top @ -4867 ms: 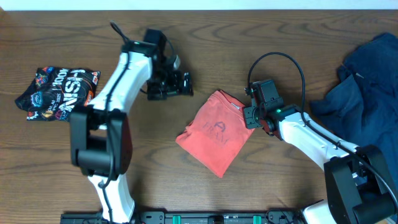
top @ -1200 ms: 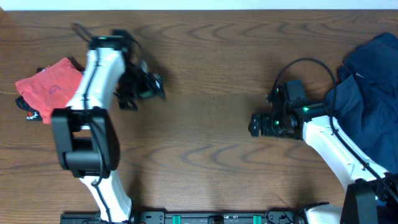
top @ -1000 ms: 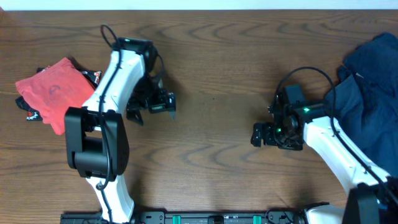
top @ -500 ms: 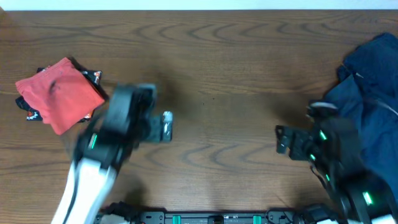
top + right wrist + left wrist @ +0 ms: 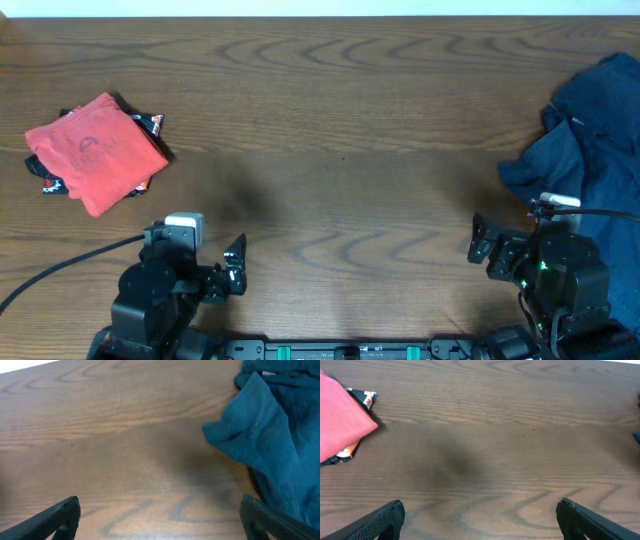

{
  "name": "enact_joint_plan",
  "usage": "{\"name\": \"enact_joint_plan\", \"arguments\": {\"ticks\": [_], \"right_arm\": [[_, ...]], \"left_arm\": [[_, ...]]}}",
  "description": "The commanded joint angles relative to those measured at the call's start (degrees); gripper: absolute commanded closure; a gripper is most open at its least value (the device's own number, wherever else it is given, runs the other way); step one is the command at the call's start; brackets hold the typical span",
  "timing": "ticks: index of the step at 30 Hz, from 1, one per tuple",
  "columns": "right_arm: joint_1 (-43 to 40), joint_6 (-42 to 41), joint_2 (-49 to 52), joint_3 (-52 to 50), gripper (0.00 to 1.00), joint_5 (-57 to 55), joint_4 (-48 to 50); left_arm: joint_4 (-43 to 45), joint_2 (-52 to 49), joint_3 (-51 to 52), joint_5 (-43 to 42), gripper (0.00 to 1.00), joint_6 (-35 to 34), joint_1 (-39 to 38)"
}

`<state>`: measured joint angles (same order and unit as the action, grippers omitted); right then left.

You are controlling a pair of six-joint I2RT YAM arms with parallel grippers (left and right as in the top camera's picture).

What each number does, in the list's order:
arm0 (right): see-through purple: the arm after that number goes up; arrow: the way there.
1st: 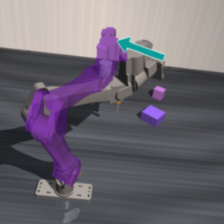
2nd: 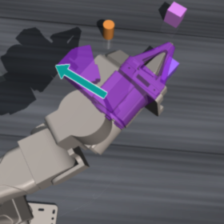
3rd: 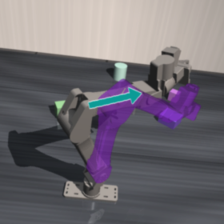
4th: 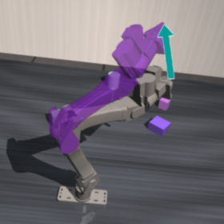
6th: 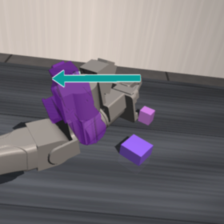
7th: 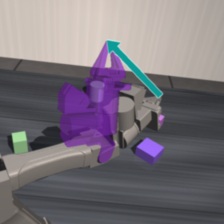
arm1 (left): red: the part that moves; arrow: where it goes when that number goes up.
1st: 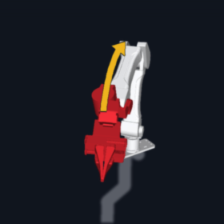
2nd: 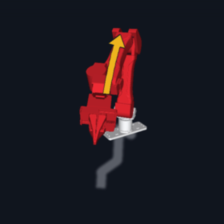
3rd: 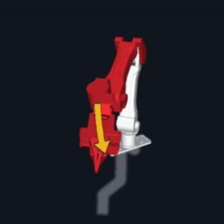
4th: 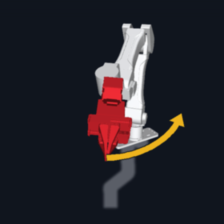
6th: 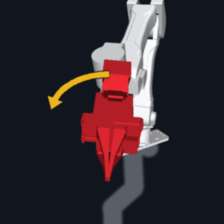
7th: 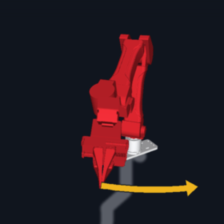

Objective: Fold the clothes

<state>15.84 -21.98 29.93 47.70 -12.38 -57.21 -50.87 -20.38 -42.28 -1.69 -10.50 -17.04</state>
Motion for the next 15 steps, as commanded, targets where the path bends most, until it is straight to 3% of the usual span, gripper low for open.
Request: {"name": "enact_joint_plan", "arguments": {"ticks": [1,15], "right_arm": [[0.7,-0.7,0.0,-0.3,0.01,-1.1,-0.7],[0.3,0.9,-1.1,-0.5,0.01,-2.6,-6.8]], "left_arm": [[-0.2,0.3,0.3,0.9,0.02,-0.1,-0.1],[-0.1,0.3,0.3,0.9,0.02,-0.1,-0.1]]}}
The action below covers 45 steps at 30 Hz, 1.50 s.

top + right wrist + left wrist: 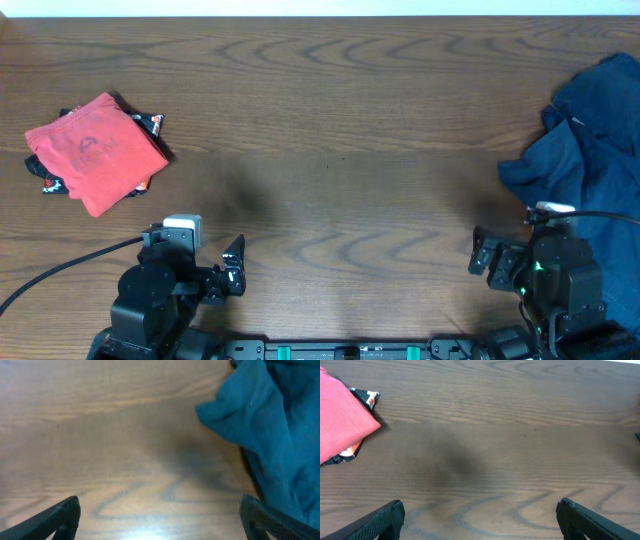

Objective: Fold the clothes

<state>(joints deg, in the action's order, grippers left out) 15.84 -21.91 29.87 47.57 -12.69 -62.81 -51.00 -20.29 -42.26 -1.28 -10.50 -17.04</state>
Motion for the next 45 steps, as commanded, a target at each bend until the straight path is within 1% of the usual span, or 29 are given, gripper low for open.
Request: {"name": "enact_joint_plan", "arguments": {"ticks": [1,4,8,12,17,25,26,30,45], "right_arm": [[-0.2,1.6,-1.7,-0.6,0.01,-2.5,-1.3],[-3.2,4.7,-4.2,-2.6,0.01,-2.0,2.2],[-9.0,12.9,-11.1,-10.3,0.01,5.5,12.8],[-12.9,13.9,-20.4,-21.2,0.01,11.4,25.4],[-14.2,14.4,-29.1,-32.9,0.01,11.6,39.0],[-14.3,16.7,-29.6,-46.8,0.01,11.7,63.2],[-14.3,16.7,-29.6,-47.3,0.01,11.8,63.3],[-14.3,16.2,-29.6,-47.3,0.01,12.1,58.2],[-14.3,16.2,-29.4,-47.3,0.01,12.1,58.6]], "left_arm": [[0.0,0.2,0.3,0.5,0.02,-0.1,-0.1],[0.0,0.2,0.3,0.5,0.02,-0.1,-0.1],[0.0,0.2,0.3,0.5,0.02,-0.1,-0.1],[0.0,0.2,0.3,0.5,0.02,-0.1,-0.1],[0.0,0.2,0.3,0.5,0.02,-0.1,-0.1],[0.0,0.2,0.3,0.5,0.02,-0.1,-0.1],[0.0,0.2,0.3,0.5,0.02,-0.1,-0.1],[0.0,0.2,0.3,0.5,0.02,-0.1,-0.1],[0.0,0.2,0.3,0.5,0.02,-0.1,-0.1]]}}
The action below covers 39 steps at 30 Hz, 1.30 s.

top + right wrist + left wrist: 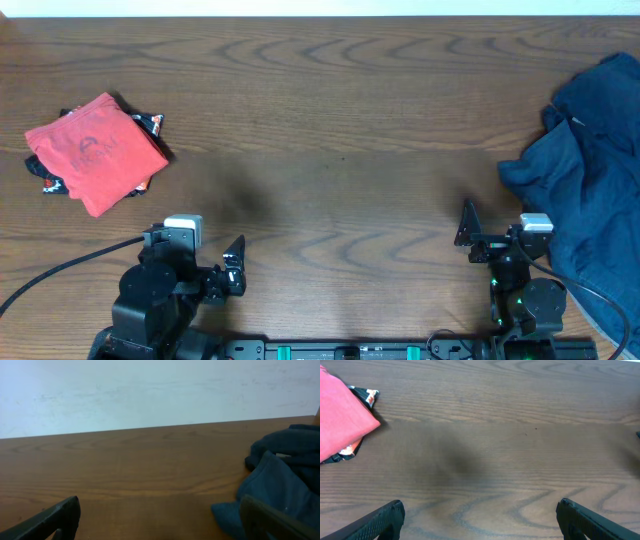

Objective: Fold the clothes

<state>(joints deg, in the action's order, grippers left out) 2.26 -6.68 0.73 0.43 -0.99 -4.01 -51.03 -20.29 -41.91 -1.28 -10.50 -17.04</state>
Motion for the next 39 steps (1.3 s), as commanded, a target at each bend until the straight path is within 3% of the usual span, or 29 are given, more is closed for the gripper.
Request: {"name": "enact_joint_plan", "arguments": {"ticks": [1,15,22,33,39], "right_arm": [[-0.7,1.0,-0.2,-0.1,0.01,0.4,-0.2],[-0.7,1.0,-0.2,-0.1,0.01,0.4,-0.2],[-0.7,1.0,-0.2,-0.1,0.01,0.4,-0.2],[-0.7,1.0,-0.2,-0.1,0.01,0.4,-0.2],[-0.7,1.0,-0.2,-0.1,0.01,0.4,-0.2]], "left_arm": [[0.0,0.2,-0.1,0.5,0.02,-0.1,-0.1],[-0.7,0.2,-0.1,1.0,0.02,0.9,0.5],[-2.2,2.2,4.1,1.1,0.02,2.3,10.6],[22.4,20.0,29.5,0.4,0.02,2.5,16.8],[44.6,20.2,39.6,0.2,0.02,4.1,16.9]]}}
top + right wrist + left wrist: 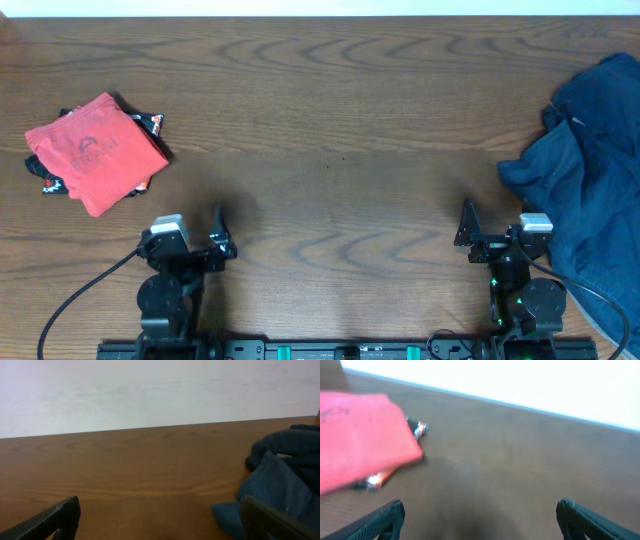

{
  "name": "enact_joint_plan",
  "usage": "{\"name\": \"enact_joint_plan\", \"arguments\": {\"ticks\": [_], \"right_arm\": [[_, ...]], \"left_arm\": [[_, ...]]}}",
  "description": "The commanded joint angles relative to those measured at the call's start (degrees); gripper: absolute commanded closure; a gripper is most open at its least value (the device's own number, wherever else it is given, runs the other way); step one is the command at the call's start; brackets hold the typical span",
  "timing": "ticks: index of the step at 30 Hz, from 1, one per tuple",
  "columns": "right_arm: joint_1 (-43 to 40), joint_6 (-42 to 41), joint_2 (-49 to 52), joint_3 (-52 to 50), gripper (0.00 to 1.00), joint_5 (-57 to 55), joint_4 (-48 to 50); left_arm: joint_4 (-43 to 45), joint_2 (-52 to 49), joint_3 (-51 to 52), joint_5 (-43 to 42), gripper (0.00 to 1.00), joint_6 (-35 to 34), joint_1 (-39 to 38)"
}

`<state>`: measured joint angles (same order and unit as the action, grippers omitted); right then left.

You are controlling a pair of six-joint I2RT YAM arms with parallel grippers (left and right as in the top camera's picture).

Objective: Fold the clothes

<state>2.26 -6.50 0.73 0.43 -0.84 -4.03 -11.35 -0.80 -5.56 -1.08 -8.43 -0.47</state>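
Observation:
A folded red garment (96, 152) lies on top of a dark patterned one (150, 125) at the table's far left; it shows in the left wrist view too, as the red garment (362, 435). A crumpled blue garment (590, 170) is heaped at the right edge, and the right wrist view catches the blue garment (280, 480) at its right side. My left gripper (217, 232) sits low near the front edge, open and empty, its fingertips (380, 520) wide apart. My right gripper (466, 225) is also at the front, open and empty, just left of the blue heap.
The wooden table (330, 120) stretches bare between the two piles. A pale wall (150, 390) rises behind the far edge. Cables (70, 290) trail from the left arm along the front.
My left arm has drawn back and tipped up, so its camera now looks level across the table toward the red garment. The right arm and both piles have not moved.
Both grippers were open, looking down on the table, the right one beside the blue heap. Then the right arm stood drawn back and level at the front edge. Now the left arm stands likewise. Neither pile has been touched.

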Motion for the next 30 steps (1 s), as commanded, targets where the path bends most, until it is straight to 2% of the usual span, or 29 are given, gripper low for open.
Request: {"name": "enact_joint_plan", "arguments": {"ticks": [1,30], "right_arm": [[-0.7,0.8,-0.2,-0.1,0.01,0.3,-0.2],[-0.7,0.8,-0.2,-0.1,0.01,0.3,-0.2]], "left_arm": [[7.8,0.7,4.8,0.0,0.02,2.0,0.3],[7.4,0.5,5.3,0.1,0.02,1.7,0.2]]}}
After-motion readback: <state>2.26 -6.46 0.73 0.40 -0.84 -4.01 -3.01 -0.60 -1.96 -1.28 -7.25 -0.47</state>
